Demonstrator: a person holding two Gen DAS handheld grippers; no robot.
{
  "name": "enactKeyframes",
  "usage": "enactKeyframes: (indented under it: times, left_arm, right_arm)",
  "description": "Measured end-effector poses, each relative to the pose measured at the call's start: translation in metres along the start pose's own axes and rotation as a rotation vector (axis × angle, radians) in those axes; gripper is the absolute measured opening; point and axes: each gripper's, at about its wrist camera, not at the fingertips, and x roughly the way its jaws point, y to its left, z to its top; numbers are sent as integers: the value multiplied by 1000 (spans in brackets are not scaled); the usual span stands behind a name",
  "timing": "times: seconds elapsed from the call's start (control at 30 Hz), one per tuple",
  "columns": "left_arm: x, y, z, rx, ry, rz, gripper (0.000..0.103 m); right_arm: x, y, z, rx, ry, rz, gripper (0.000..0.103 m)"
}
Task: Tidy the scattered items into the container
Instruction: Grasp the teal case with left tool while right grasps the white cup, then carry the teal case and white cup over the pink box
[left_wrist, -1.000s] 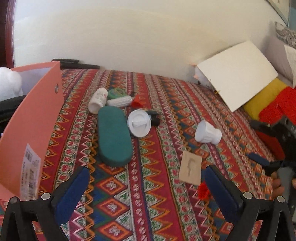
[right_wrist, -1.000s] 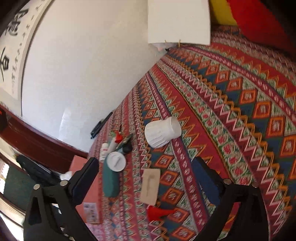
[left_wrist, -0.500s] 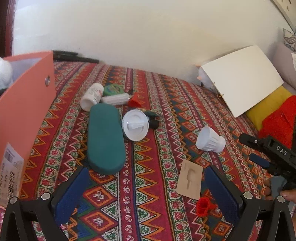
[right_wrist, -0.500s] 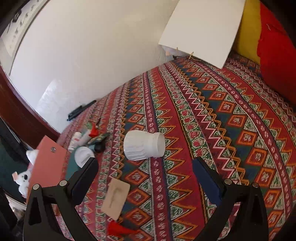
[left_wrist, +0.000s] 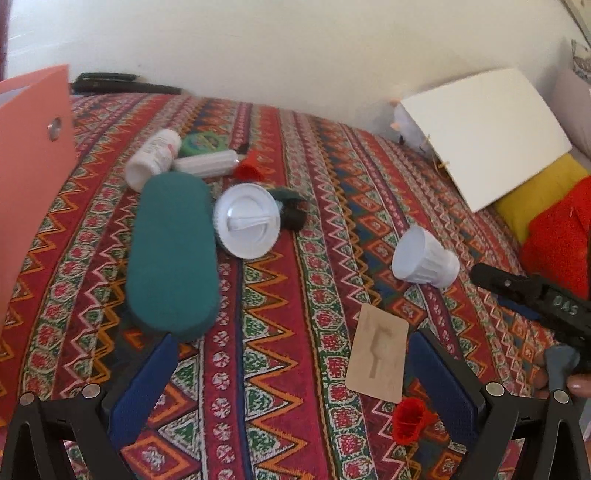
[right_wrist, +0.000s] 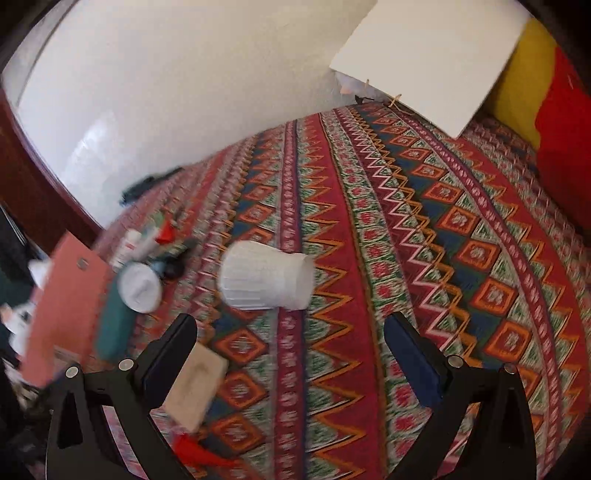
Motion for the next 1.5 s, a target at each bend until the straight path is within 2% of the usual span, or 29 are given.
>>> enactKeyframes:
  times: [0.13,0.27,0.37,0.47,0.57,0.6,0.63,0.67,0.7,0.77,0.87,0.97,1.1,1.27,1.3,1.37,1.47,1.5]
  left_arm:
    - [9,1,6,75,-12,78,102]
    - [16,26,20,35,-24,137,102]
    - [32,40,32,33,-1,183,102]
    - [52,46,42,36,29,186,102]
    - [73,40,45,111,60,205,102]
    - [79,38,45,148,67,231,102]
    - [86,39,44,177,80,266,98]
    - [89,43,43,179,94,283,82]
    - [91,47,43,171,103,299,74]
    - [86,60,43,118,112,266,71]
    - [69,67,44,61,105,245,69]
    - [43,63,41,2,76,181,68]
    - [12,51,34,0,43,136,68]
    - [-18,46,19,-4,38,90,67]
    - [-20,45,16,-5,59,78,67]
    - [-15,37,2,47,169,65,68]
    - [9,24,-20,165,268,109,69]
    - [16,24,-24,182,283,112,75]
  right_arm:
    - [18,0,8,10,10,-16,103]
    - [41,13,22,-8,12,-18,103]
    - [57,16,26,37,45,3,103]
    - [72,20,26,43,74,-17,103]
    - [77,25,26,-23,70,-56,101]
    - [78,26,27,-36,65,-69,89]
    - [78,26,27,-47,59,-87,76]
    - [77,25,28,-57,59,-90,70]
    - [76,25,29,-57,60,-70,70]
    - [71,21,30,-32,65,-9,70]
    - [63,20,30,-5,67,18,70]
    - [51,19,26,26,77,51,70]
    - [31,20,20,77,79,96,70]
    - [0,31,13,106,45,144,70]
    - [-5,35,11,105,40,149,70]
    - [-12,44,5,97,43,152,70]
    - [-8,54,-5,84,74,157,71]
    - [-4,57,-7,81,87,158,71]
